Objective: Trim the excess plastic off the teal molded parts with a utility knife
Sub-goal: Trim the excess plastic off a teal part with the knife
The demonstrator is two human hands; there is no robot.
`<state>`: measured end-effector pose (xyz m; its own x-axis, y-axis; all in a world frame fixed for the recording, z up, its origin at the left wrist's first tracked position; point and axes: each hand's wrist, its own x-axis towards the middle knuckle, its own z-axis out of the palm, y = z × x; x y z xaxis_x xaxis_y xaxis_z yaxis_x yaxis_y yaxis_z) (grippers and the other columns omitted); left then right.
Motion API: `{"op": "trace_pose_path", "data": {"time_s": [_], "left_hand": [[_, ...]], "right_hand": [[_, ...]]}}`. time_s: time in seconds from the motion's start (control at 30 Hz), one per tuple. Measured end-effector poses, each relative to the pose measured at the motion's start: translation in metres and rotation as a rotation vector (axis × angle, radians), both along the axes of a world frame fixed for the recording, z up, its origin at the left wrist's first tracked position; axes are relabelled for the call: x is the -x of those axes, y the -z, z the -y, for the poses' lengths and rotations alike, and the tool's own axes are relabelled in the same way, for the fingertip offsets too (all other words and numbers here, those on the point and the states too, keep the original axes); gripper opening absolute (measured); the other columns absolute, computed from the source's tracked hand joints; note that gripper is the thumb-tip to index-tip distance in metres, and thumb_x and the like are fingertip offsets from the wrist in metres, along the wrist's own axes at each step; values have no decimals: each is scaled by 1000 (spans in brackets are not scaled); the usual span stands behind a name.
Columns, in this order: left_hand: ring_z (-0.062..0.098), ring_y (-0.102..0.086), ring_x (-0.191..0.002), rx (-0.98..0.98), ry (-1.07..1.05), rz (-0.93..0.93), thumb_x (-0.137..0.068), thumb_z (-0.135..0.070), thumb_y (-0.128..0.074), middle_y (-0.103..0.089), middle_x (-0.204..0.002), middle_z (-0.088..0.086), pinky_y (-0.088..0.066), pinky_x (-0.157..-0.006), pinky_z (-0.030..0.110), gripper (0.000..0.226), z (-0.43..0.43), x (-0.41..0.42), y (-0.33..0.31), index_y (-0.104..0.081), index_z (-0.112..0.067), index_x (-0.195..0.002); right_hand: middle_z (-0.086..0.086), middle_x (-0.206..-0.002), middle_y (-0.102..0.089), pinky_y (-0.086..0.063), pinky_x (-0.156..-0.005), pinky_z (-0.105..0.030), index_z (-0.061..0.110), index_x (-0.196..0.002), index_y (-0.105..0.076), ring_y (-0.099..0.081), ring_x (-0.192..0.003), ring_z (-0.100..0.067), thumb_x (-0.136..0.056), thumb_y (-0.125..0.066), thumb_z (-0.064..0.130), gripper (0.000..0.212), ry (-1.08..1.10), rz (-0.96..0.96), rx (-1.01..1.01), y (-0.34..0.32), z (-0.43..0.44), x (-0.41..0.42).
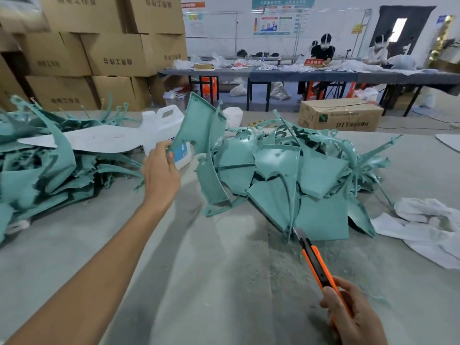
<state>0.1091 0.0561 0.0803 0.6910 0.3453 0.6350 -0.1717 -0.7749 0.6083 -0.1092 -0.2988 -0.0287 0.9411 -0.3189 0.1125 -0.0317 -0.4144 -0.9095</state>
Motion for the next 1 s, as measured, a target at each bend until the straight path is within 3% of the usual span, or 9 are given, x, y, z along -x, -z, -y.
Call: {"op": "trace_pose_path", "data": {"time_s": [0.1, 0.23, 0.37, 0.5, 0.6, 0.77, 0.87, 0.93, 1.0], "left_hand": [[30, -55, -98, 157, -42, -142, -102, -11, -35, -63, -109, 8, -40, -78, 40, 17, -2, -19, -15, -47, -16, -114], [27, -56, -98, 315, -3, -239, -101, -9, -35, -62, -123, 3, -44, -80, 40, 14, 4, -37, -31, -37, -16, -112], [28, -58, -99, 214, 42, -47, -100, -6, -33, -61, -118, 3, -43, -78, 39, 17, 5, -29, -45, -36, -13, -115], [23, -51, -89, 102, 64, 229, -102, -29, -38, -55, -100, 3, -33, -73, 32, 6, 8, 12, -43, -35, -25, -105], [15, -47, -88, 63, 173, 253, -102, -38, -43, -50, -101, -5, -35, -75, 26, 12, 7, 59, -13, -38, -31, -110], [25, -43, -91, -351, 304, 48, -103, -28, -35, -45, -101, 0, -38, -94, 46, 26, -4, 117, 63, -49, -15, -120], [31, -49, -100, -589, 355, -89, -106, -31, -33, -52, -107, 11, -23, -117, 51, 35, -14, 132, 92, -56, -12, -126], [42, -51, -116, -818, 259, -237, -98, -31, -54, -55, -121, 20, -21, -116, 60, 38, -16, 133, 96, -61, -18, -133], [49, -31, -139, -934, 169, -500, -84, -15, -65, -36, -149, 26, -13, -117, 63, 68, -12, 134, 90, -46, -29, -148]], "right_hand": [[2, -72, -74, -50, -48, -30, 33, -100, -65, -63, -47, -19, -88, -65, 29, 13, 18, -3, -9, 4, 1, -2], [1, -69, -73, -47, -51, -23, 25, -101, -66, -64, -49, -17, -90, -68, 14, 16, 16, -12, -25, 4, 1, -4], [-4, -66, -72, -46, -46, -23, 16, -100, -64, -60, -44, -21, -91, -65, 6, 14, -9, 6, -96, 3, 0, -6], [-6, -72, -73, -40, -36, -21, 16, -102, -58, -53, -37, -20, -96, -58, 4, 13, -1, 51, -220, 3, -3, -5], [-9, -74, -72, -38, -33, -23, 14, -104, -54, -52, -36, -24, -98, -55, 4, 12, -5, 59, -274, 5, 0, -6], [-22, -80, -63, -37, -32, -27, 3, -113, -47, -49, -40, -23, -98, -50, -2, 16, -67, 84, -283, 15, 6, -6], [-20, -78, -61, -39, -34, -24, 13, -111, -49, -49, -43, -21, -99, -51, 2, 16, -95, 100, -297, 19, 7, -5], [-15, -76, -63, -40, -35, -24, 25, -106, -50, -49, -43, -19, -100, -52, 6, 20, -109, 115, -275, 21, 8, -6], [-11, -77, -64, -41, -36, -24, 37, -101, -50, -51, -44, -18, -100, -52, 9, 28, -120, 128, -240, 23, 9, -7]]}}
